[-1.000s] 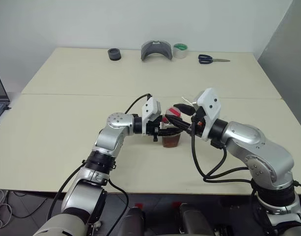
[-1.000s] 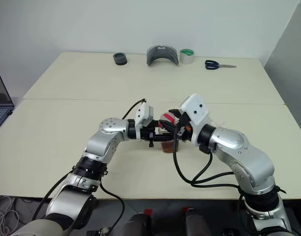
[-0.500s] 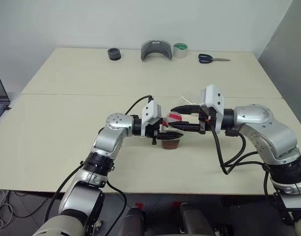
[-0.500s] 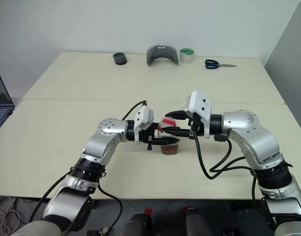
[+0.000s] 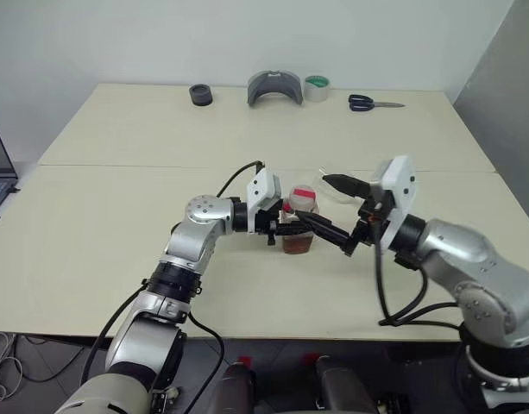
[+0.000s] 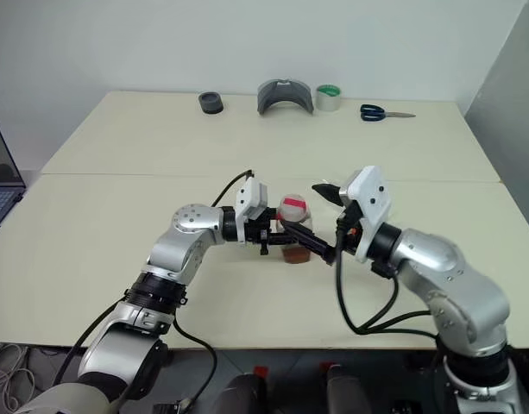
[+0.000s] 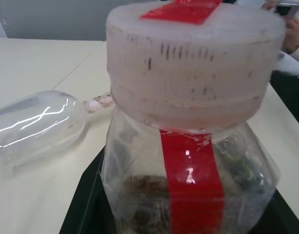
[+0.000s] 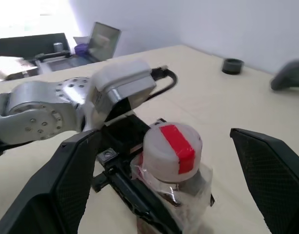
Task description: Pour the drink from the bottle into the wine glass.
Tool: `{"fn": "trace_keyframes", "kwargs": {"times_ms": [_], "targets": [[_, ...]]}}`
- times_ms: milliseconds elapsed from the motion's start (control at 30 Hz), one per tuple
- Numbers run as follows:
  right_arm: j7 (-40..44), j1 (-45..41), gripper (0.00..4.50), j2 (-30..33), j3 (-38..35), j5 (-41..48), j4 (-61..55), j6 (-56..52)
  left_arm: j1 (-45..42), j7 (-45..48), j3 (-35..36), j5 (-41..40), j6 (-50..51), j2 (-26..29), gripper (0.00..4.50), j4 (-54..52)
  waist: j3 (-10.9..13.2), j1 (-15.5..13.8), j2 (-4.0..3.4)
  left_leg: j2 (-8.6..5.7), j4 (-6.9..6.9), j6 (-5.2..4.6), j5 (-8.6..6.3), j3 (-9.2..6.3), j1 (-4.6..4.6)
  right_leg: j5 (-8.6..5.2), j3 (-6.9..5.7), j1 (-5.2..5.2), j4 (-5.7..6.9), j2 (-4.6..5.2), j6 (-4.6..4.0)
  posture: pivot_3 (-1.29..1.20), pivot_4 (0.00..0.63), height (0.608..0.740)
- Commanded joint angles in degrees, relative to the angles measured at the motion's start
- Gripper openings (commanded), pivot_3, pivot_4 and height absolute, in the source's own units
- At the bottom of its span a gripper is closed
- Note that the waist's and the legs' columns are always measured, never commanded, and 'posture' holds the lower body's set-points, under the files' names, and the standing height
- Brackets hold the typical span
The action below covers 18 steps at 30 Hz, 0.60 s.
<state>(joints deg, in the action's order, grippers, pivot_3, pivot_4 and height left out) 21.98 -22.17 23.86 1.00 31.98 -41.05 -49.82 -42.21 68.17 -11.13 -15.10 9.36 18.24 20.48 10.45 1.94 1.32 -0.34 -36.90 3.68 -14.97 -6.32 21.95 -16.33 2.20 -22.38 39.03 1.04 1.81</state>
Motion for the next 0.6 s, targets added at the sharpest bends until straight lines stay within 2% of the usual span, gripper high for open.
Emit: {"fn": "trace_keyframes", "kwargs": {"times_ms": [33,200,500,600], "targets": [[-6.6,0.4,4.50,-3.1,3.2,-4.0,-3.0,0.6,-2.7,0.3,1.3,-0.4,-2.2,-0.5,1.80,0.5,0.0,0.0,0.00,0.00,0.00,0.00,0.00,-0.02,0.01,0.00,-0.02,0.00,-0.01,0.00,0.00,0.00,0.150,0.740],[-11.0,-0.3,4.50,-7.3,7.4,-9.2,-0.3,3.0,-3.7,1.3,1.0,-0.3,-3.2,-0.5,1.80,2.0,0.0,0.0,0.00,-0.01,0.01,0.00,0.00,0.00,0.02,0.00,0.00,-0.02,-0.02,-0.01,0.00,0.00,0.150,0.740],[-10.5,-3.6,4.50,-10.4,7.1,-9.7,3.0,2.4,-3.6,2.0,0.8,0.2,-3.7,-0.4,1.80,2.1,0.0,0.0,-0.01,-0.01,0.01,0.00,0.00,-0.01,0.02,0.00,-0.01,-0.02,-0.02,-0.01,-0.01,0.00,0.150,0.740],[-9.0,-4.1,3.92,-9.8,7.2,-9.1,3.6,1.4,-3.4,2.1,0.8,0.2,-3.7,-0.3,1.80,1.9,0.0,0.0,-0.02,-0.01,0.01,0.00,0.00,-0.01,0.02,0.00,-0.01,-0.02,-0.02,-0.01,-0.01,0.00,0.150,0.740]]}}
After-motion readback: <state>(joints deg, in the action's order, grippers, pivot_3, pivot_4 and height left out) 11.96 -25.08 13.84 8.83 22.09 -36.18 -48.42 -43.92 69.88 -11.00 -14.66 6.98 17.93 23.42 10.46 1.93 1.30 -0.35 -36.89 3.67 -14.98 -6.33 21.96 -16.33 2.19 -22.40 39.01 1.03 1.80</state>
